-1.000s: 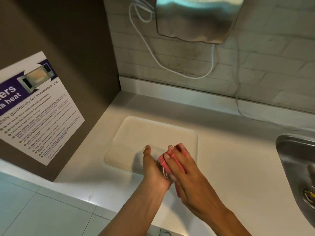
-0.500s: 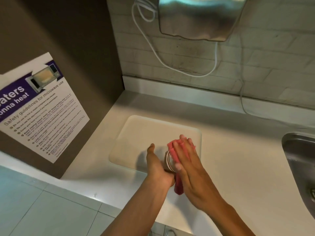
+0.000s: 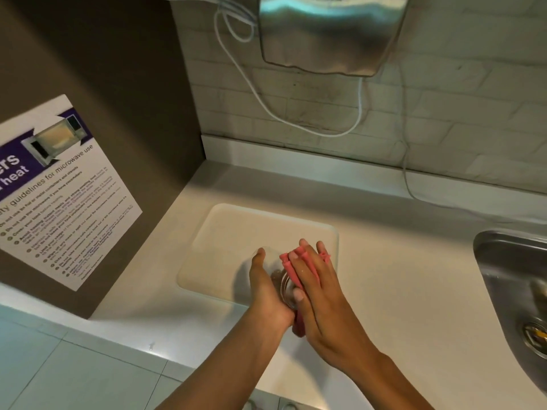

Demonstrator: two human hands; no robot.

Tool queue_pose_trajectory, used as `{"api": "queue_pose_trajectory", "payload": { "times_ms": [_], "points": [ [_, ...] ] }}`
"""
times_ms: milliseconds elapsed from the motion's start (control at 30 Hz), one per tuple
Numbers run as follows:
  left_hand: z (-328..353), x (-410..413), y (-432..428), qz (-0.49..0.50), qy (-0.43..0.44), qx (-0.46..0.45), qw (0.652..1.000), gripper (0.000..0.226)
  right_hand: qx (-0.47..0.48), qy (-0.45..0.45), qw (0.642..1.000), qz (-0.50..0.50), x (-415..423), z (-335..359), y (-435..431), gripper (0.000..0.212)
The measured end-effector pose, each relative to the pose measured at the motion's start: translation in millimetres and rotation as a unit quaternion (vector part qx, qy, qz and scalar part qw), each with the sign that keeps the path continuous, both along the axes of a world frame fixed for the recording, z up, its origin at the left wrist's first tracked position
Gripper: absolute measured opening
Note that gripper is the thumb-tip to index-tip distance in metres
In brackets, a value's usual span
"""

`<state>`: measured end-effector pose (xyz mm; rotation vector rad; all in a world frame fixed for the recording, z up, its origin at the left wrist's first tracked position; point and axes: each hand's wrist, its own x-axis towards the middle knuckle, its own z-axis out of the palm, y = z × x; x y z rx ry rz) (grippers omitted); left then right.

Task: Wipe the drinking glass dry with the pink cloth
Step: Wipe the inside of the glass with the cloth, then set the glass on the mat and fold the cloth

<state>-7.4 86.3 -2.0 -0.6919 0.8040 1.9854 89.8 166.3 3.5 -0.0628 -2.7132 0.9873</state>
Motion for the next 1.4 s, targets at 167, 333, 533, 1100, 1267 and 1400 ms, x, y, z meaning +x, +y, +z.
{"api": "queue_pose_trajectory", "payload": {
  "times_ms": [167, 333, 533, 1100, 1267, 1400],
  "points": [
    [-4, 1, -3, 0.01, 0.027, 0.055, 0.998, 0.069, -0.029, 0.042, 0.999, -0.004, -7, 2, -1, 0.049],
    [-5, -9, -10, 0.008, 0.071, 0.028, 0.997, 0.088, -0.29, -0.01, 0.955, -0.061, -10, 5, -5, 0.045],
    [4, -24, -11, 0.066, 0.074, 0.024, 0.995, 0.089, -0.364, 0.004, 0.931, -0.037, -3, 16, -4, 0.042],
    [-12, -59, 1, -0.06, 0.598, -0.41, 0.686, 0.079, -0.813, 0.009, 0.572, -0.105, 15, 44, 33, 0.054],
    [-38, -54, 8, -0.108, 0.599, -0.41, 0.679, 0.082, -0.806, -0.002, 0.572, -0.149, 27, 38, 36, 0.068],
    [-56, -42, 10, -0.12, 0.606, -0.394, 0.681, 0.082, -0.84, -0.037, 0.522, -0.145, 36, 34, 32, 0.058]
  ]
}}
